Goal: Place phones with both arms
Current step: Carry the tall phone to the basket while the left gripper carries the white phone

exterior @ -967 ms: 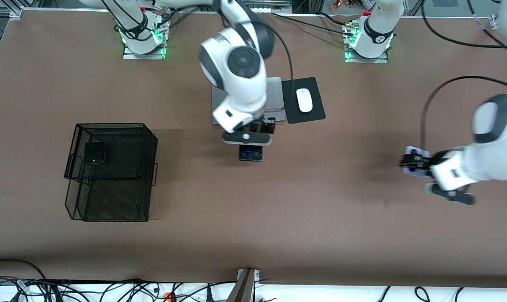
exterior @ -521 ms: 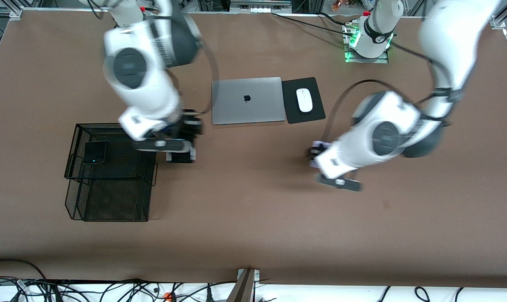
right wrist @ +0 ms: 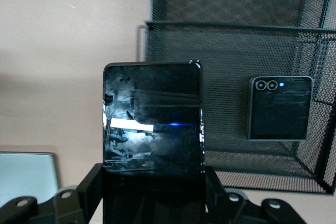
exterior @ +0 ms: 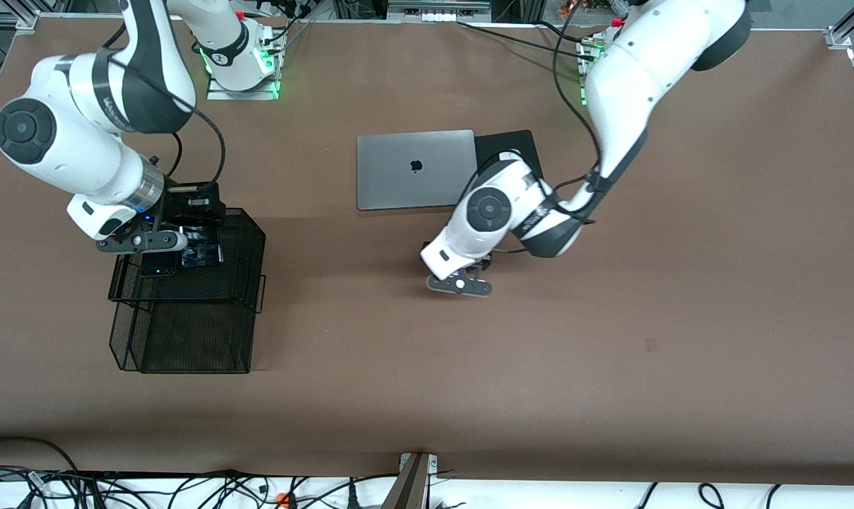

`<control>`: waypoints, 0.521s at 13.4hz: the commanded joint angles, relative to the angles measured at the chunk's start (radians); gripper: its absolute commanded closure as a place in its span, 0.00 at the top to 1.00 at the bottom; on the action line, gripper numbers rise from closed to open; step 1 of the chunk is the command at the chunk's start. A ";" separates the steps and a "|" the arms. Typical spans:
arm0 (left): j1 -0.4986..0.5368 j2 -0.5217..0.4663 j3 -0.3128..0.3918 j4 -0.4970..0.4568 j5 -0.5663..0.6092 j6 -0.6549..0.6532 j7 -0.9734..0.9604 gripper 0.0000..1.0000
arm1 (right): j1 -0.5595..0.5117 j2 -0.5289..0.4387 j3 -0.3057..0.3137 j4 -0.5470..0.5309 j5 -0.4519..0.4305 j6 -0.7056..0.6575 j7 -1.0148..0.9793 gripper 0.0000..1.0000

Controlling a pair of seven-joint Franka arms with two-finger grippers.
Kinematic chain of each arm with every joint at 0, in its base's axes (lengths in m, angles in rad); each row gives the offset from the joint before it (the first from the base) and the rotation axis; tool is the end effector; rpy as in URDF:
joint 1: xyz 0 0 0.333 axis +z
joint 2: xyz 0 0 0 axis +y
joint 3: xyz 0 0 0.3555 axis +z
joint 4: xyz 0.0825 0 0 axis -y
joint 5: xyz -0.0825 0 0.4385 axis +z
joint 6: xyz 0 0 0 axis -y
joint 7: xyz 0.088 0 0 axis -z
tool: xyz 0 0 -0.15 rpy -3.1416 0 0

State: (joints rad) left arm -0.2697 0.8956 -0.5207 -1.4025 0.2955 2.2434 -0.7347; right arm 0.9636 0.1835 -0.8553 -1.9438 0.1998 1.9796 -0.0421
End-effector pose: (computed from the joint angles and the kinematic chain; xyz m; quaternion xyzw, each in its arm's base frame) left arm 0.6314 -0.5045 0.1707 0.9959 -0.0274 -0.0315 0.0803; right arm 0.6184 0.1001 0.3821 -0.9985 -0.0330 0.0401 0.0194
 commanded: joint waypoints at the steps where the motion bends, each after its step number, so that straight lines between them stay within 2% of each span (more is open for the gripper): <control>1: -0.026 0.037 0.013 0.028 -0.006 0.065 -0.029 0.20 | 0.021 -0.030 -0.025 -0.148 -0.013 0.135 -0.076 0.00; 4: -0.060 0.091 0.013 0.028 -0.003 0.178 -0.052 0.20 | 0.017 0.000 -0.030 -0.185 -0.010 0.197 -0.090 0.00; 6: -0.077 0.092 0.015 0.026 -0.001 0.186 -0.054 0.21 | 0.006 0.049 -0.030 -0.185 0.003 0.240 -0.090 0.00; 7: -0.075 0.088 0.015 0.026 -0.002 0.186 -0.052 0.43 | 0.003 0.060 -0.028 -0.185 0.006 0.254 -0.090 0.00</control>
State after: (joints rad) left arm -0.3281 0.9887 -0.5177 -1.4017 0.2955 2.4316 -0.7762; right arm 0.9641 0.2201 -0.8722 -2.1314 0.1999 2.2006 -0.1190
